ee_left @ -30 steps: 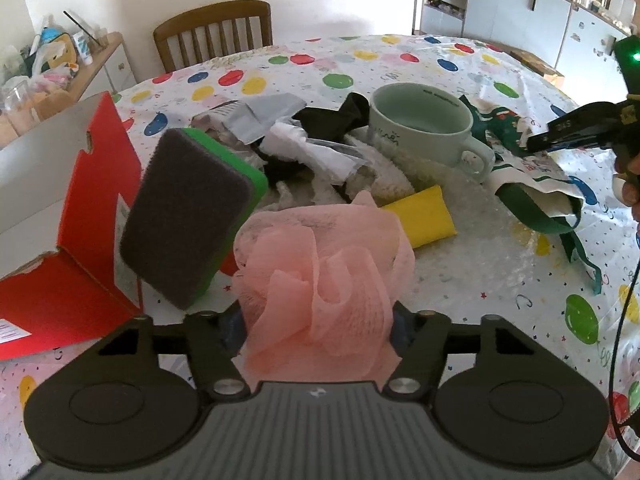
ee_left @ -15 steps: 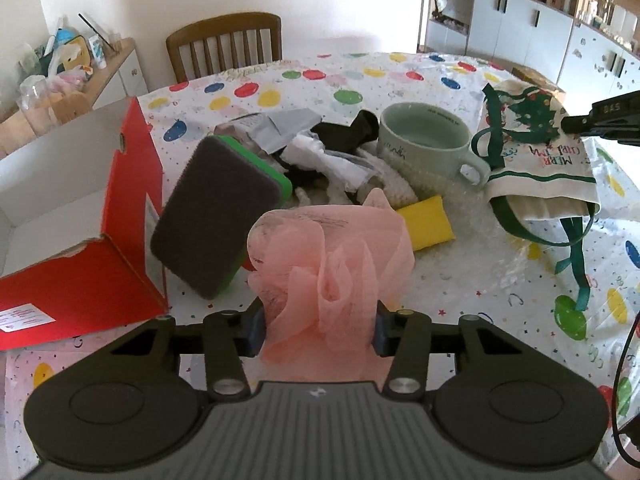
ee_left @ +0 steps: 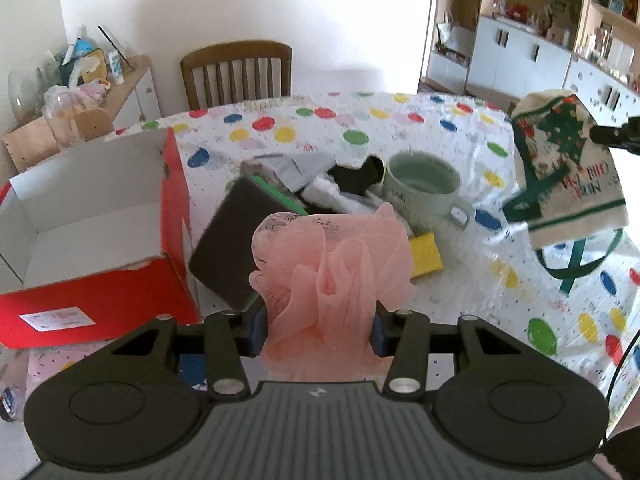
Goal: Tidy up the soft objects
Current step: 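Lift and carry the towel and bath puff with both grippers into the red box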
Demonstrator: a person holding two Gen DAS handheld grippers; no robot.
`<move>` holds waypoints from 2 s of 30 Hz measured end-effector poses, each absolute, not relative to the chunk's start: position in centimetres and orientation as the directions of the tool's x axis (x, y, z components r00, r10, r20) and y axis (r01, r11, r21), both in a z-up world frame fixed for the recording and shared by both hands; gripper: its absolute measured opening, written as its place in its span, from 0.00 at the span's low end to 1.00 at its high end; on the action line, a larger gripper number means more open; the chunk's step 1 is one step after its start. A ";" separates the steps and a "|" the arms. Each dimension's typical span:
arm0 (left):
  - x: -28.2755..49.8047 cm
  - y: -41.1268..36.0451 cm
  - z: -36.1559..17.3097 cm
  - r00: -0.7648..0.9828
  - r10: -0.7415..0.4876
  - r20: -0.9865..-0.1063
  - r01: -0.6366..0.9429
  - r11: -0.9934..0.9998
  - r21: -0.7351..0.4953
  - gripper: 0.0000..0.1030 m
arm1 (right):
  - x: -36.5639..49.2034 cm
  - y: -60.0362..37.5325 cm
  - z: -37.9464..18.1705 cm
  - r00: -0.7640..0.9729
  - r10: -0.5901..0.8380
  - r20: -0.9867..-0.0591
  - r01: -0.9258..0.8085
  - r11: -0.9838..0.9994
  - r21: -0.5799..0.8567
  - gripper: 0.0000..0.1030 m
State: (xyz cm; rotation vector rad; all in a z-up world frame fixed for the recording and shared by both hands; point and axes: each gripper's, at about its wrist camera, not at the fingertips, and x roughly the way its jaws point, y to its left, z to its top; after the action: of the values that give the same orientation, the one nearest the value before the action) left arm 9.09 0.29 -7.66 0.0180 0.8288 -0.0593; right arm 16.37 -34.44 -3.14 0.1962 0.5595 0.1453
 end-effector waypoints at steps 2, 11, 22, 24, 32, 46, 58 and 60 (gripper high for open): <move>8.8 0.8 -7.0 0.685 -0.046 -0.727 0.051 0.999 -0.015 0.46 | 15.9 -34.3 -2.3 0.843 0.198 -0.501 -0.093 0.969 0.228 0.02; 8.1 3.1 -4.2 0.713 -0.045 -0.700 0.029 0.999 -0.034 0.46 | 14.3 -32.6 0.9 0.831 0.280 -0.481 -0.147 0.944 0.294 0.01; 8.4 7.8 -1.4 0.758 0.010 -0.652 -0.038 0.999 -0.030 0.46 | 15.3 -25.9 4.1 0.786 0.432 -0.442 -0.302 0.892 0.336 0.01; 8.4 8.6 -1.0 0.765 0.027 -0.643 -0.051 0.999 -0.019 0.46 | 15.7 -24.2 4.8 0.768 0.472 -0.433 -0.341 0.873 0.348 0.02; 8.9 13.2 -0.4 0.768 0.113 -0.630 -0.142 0.990 0.004 0.46 | 17.4 -16.3 6.3 0.684 0.596 -0.420 -0.469 0.801 0.373 0.01; 10.3 21.0 0.6 0.752 0.264 -0.604 -0.274 0.958 0.078 0.46 | 21.6 -5.2 6.9 0.551 0.735 -0.395 -0.531 0.674 0.514 0.02; 12.7 24.8 -2.8 0.680 0.327 -0.656 -0.296 0.941 0.162 0.46 | 25.7 0.9 -1.1 0.444 0.754 -0.483 -0.431 0.653 0.623 0.02; 13.2 25.1 -3.5 0.667 0.331 -0.667 -0.293 0.940 0.174 0.46 | 26.0 1.8 -2.5 0.432 0.739 -0.518 -0.410 0.672 0.617 0.02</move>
State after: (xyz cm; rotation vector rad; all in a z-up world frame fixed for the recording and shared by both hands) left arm 13.15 25.06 -3.53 0.0534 0.7634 0.3519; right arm 26.01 1.83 -2.50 0.4350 0.8561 0.7442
